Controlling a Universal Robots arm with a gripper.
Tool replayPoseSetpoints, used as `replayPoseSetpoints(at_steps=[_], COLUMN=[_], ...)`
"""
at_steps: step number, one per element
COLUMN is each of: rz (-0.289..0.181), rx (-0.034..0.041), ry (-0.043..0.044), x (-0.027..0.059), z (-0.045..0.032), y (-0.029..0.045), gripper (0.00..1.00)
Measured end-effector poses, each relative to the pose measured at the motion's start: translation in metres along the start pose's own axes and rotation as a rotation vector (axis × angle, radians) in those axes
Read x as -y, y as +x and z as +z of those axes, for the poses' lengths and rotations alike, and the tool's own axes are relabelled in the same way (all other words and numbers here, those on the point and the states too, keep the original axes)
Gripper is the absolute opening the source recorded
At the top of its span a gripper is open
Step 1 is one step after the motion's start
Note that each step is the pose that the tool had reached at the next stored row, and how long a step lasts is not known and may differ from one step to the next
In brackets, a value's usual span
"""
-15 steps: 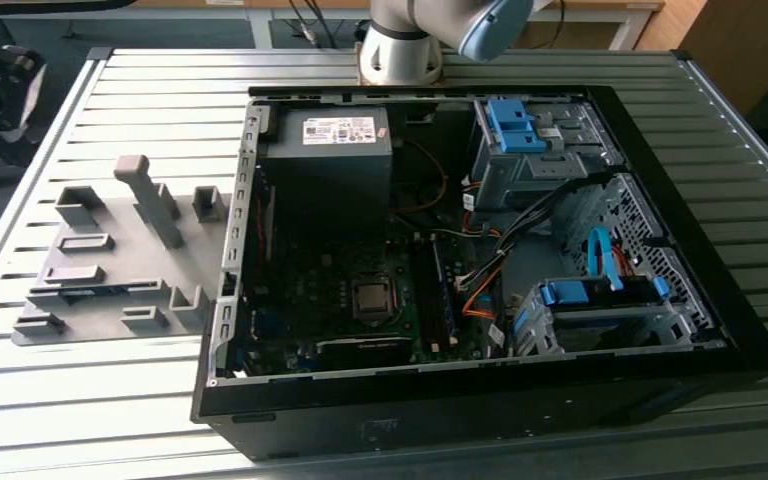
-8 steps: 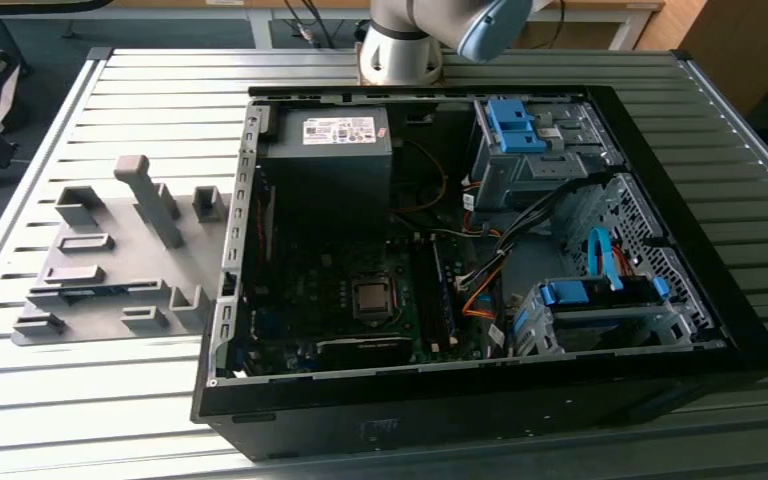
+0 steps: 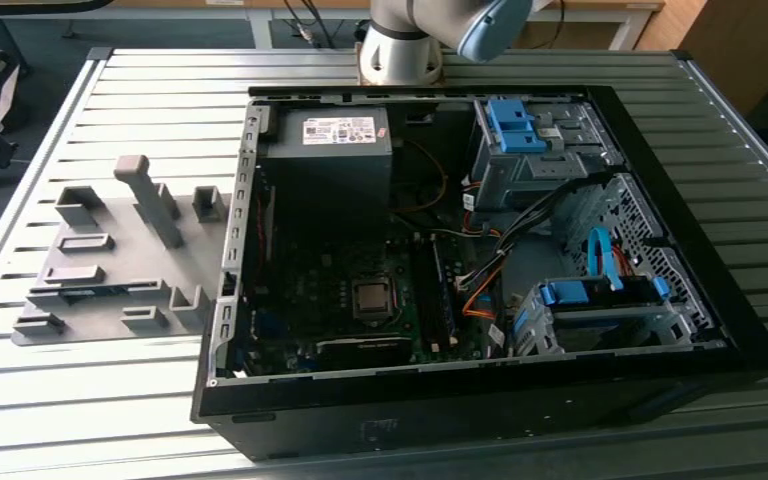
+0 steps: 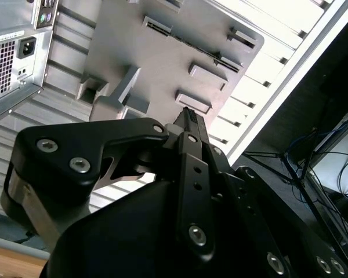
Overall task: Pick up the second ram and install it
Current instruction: 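Pick up the second ram and move it above second insertion slot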
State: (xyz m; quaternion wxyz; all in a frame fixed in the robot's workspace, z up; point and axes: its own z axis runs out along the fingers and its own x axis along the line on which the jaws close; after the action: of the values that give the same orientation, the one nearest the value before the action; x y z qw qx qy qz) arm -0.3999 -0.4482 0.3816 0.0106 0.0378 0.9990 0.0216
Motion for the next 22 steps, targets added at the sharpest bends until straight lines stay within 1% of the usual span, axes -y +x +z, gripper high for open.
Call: replayPoseSetpoints(at_steps=[6,17,22], rz=[-0.006,-0.204,-0.282], rx=[-0.0003,-0.0090,-0.0125], ry=[-0.0002,-0.0039,-0.0054], x=[0.0000,0.0000,0.0000], z=[0.0000,0.0006,0.0007], y=[0.0001,0.0001,0.0004], gripper=[0.11,0.11,0.11])
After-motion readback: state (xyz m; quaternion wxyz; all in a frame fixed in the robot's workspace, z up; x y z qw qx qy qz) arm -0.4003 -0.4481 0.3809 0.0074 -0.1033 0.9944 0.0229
